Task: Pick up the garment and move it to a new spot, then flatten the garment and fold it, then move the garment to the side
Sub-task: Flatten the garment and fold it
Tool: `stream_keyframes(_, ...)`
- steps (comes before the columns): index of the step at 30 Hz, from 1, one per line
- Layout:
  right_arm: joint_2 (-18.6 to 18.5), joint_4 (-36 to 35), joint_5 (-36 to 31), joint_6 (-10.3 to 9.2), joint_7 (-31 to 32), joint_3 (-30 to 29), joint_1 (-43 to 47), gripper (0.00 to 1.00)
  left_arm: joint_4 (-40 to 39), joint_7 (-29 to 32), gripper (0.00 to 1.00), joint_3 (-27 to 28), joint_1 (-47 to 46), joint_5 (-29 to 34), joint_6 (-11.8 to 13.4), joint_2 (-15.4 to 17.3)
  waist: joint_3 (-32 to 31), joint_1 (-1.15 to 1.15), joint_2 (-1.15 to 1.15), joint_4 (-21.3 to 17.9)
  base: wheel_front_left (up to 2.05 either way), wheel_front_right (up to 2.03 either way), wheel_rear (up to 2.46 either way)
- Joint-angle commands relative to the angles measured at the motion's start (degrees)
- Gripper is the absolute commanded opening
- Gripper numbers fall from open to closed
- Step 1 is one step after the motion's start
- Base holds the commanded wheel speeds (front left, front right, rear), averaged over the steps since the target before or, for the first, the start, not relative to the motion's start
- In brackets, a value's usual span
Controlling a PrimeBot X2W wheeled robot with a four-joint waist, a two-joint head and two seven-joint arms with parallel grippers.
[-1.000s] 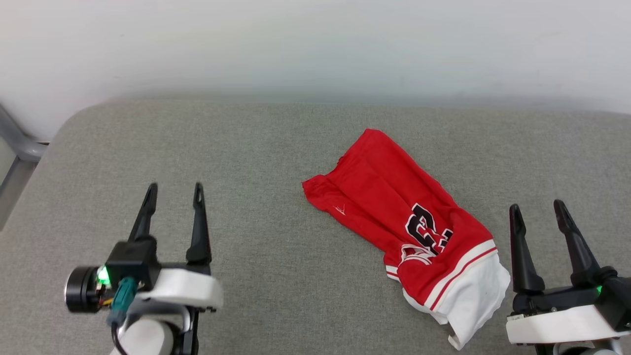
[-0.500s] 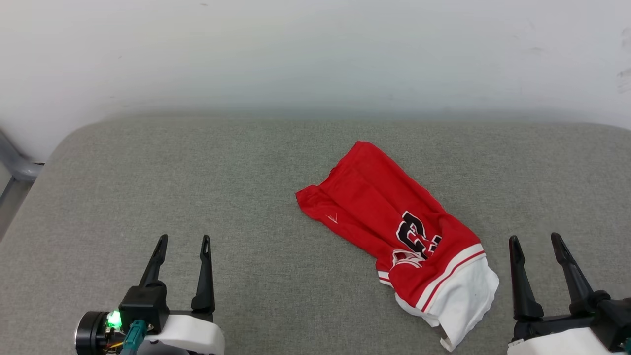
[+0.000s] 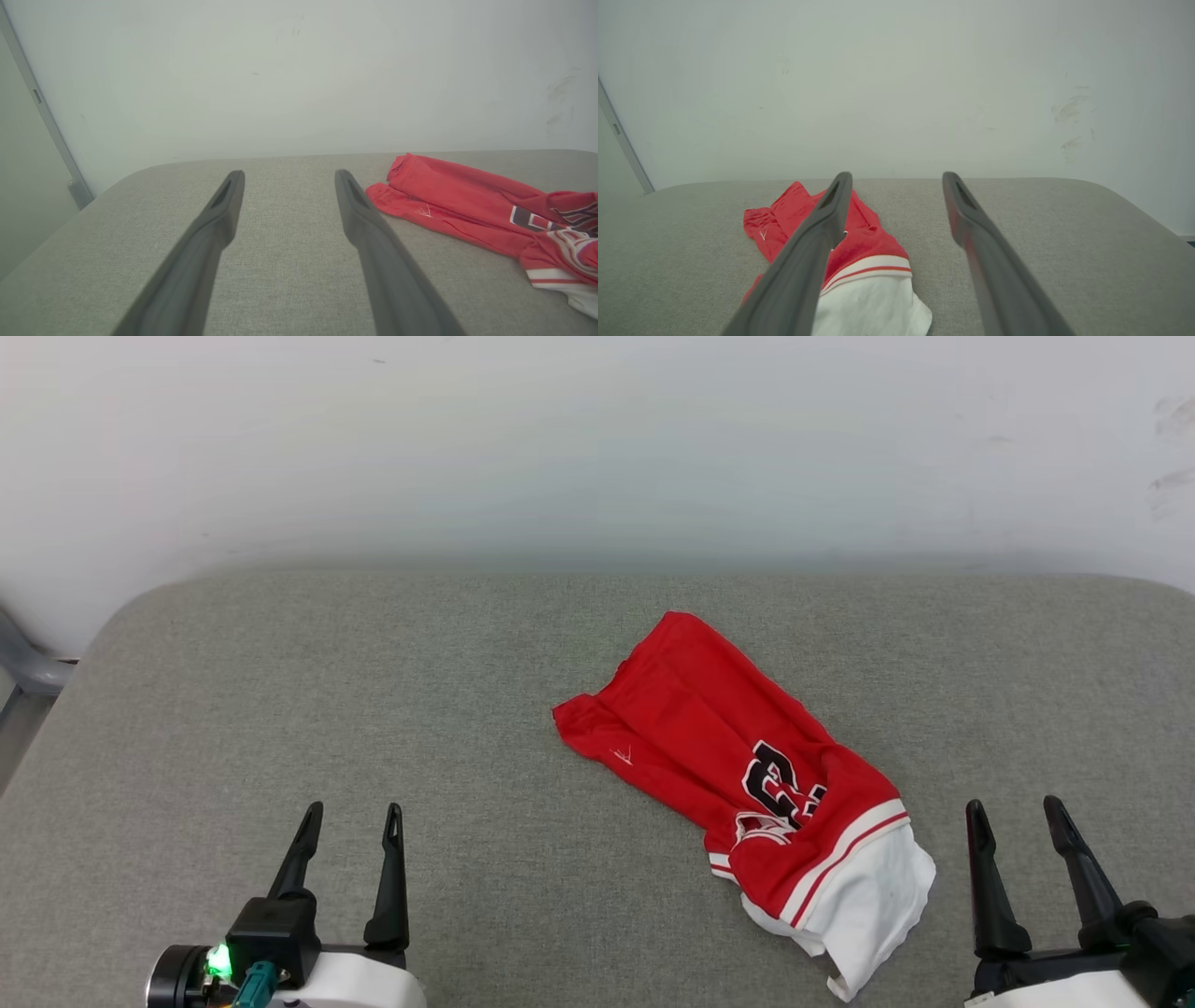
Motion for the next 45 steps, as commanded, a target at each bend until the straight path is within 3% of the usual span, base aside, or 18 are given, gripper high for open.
stream_keyframes(1, 0.1, 0.1, 0.3, -0.04, -0.1, -0.1, 0.8, 1.00, 0.2, -0.1, 1.00, 0.4, 0.7, 0.4, -0.5, -0.3, 0.0, 0.00, 0.00, 0.1, 0.00, 0.00, 0.00)
stream_keyframes(21, 0.1, 0.3, 0.5, -0.04, -0.1, -0.4, 0.4, 1.00, 1.0, -0.1, 1.00, 3.5, 0.8, 3.1, -3.7, -2.9, 0.2, 0.00, 0.00, 0.5, 0.00, 0.00, 0.00)
stream_keyframes(31, 0.1, -4.5, -0.6, -0.04, -0.1, -2.7, -5.7, 1.00, 1.2, -0.1, 1.00, 3.9, -0.2, 3.4, -4.4, -3.5, 0.6, 0.00, 0.00, 1.0, 0.00, 0.00, 0.00)
stream_keyframes(37, -5.4, -6.4, 0.5, -0.05, -0.1, -2.1, -11.0, 1.00, 1.2, -0.1, 1.00, 4.2, -1.0, 3.6, -4.7, -3.7, 1.1, 0.00, 0.00, 1.6, 0.00, 0.00, 0.00)
stream_keyframes(42, -14.7, -2.1, 3.8, -0.05, 0.7, 3.0, -14.4, 1.00, 1.1, -0.1, 1.00, 4.2, -1.0, 3.6, -4.8, -3.9, 1.5, 0.00, 0.00, 1.8, 0.00, 0.00, 0.00)
stream_keyframes(45, -20.6, -1.4, 7.7, -0.05, 6.1, 7.7, -16.4, 1.00, 0.9, -0.1, 1.00, 4.0, -1.4, 3.4, -4.8, -4.0, 2.3, 0.00, 0.00, 1.9, 0.00, 0.00, 0.00)
